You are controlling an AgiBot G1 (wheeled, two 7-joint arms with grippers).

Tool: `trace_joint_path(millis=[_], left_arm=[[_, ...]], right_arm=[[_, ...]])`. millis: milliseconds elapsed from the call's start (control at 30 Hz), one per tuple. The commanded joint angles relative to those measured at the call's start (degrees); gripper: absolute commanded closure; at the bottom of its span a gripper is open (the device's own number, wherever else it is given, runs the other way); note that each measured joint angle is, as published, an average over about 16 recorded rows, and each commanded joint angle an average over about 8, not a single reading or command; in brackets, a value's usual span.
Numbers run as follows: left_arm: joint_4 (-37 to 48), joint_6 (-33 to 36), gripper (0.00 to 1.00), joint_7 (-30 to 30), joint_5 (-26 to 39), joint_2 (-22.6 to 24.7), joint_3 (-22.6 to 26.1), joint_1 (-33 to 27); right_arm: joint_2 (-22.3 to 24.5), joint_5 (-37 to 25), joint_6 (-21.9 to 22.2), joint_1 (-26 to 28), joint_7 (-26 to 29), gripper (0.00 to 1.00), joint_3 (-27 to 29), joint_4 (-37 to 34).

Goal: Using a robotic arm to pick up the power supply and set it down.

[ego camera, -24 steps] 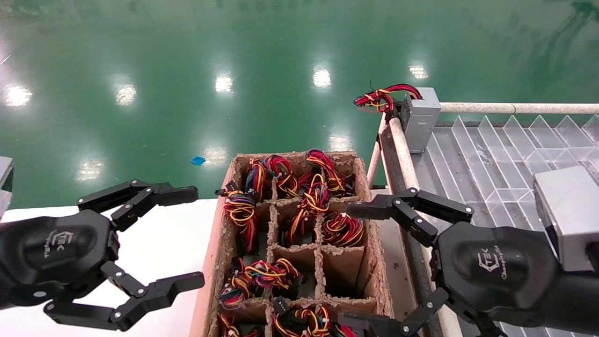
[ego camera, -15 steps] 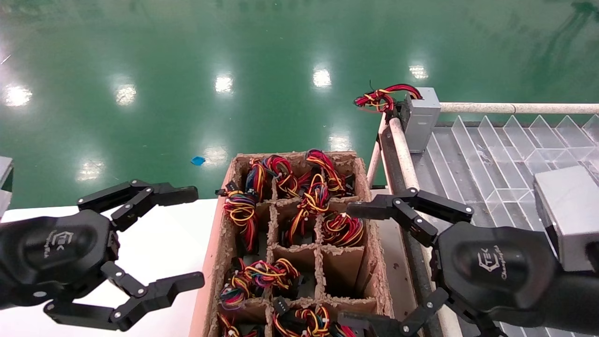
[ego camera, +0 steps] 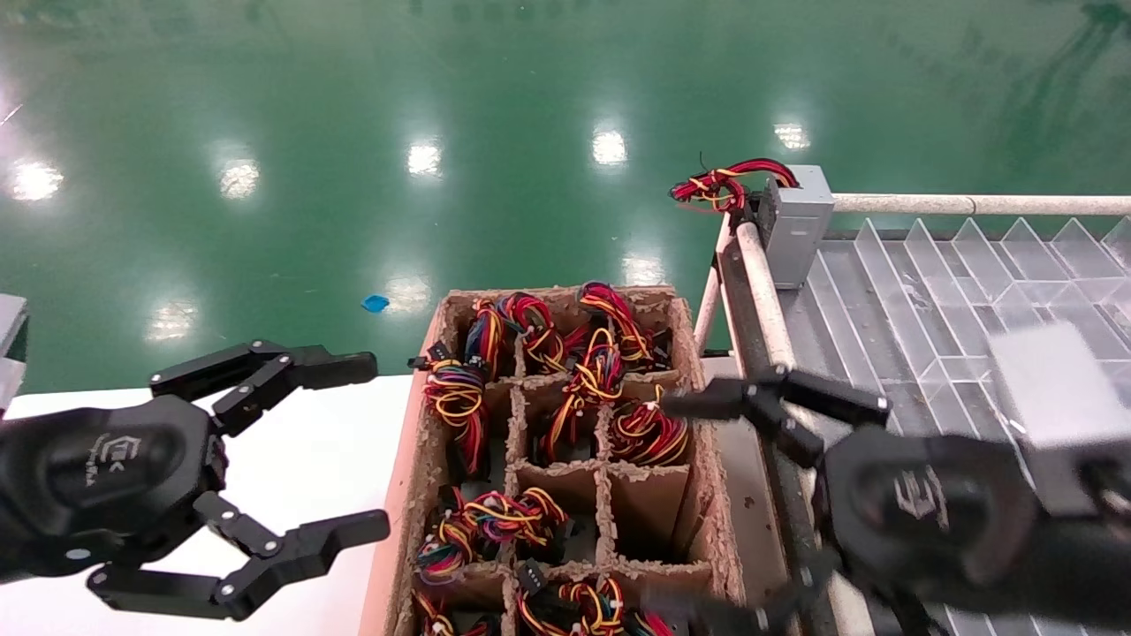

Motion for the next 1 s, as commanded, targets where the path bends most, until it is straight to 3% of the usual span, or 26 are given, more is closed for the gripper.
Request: trace_joint_path(millis=[33, 300, 333, 567, 600, 1000], left_arm=[[0.0, 0.0, 1.0, 0.0, 0.0, 0.0, 0.0, 0.0], [0.0, 0.0, 1.0, 0.0, 0.0, 0.0, 0.0, 0.0], [0.0, 0.0, 1.0, 0.0, 0.0, 0.0, 0.0, 0.0], [0.0, 0.0, 1.0, 0.0, 0.0, 0.0, 0.0, 0.0], [0.0, 0.0, 1.0, 0.0, 0.0, 0.0, 0.0, 0.0], [0.0, 0.0, 1.0, 0.0, 0.0, 0.0, 0.0, 0.0]], right_arm=[[0.4, -1.5, 1.6, 0.4, 0.5, 0.0, -0.1, 0.5], [-1.2, -15.6, 9.2, 5.2, 4.5, 0.0, -4.7, 1.8], [-1.7, -17.4, 9.7, 5.9, 5.1, 0.05, -5.4, 1.8], [-5.4, -27.5, 13.9, 9.2, 8.5, 0.91, -9.4, 1.4], [-5.9, -28.5, 14.4, 9.5, 8.9, 0.98, -9.8, 1.3], [-8.4, -34.7, 15.7, 10.7, 11.4, 1.0, -12.9, 1.1]])
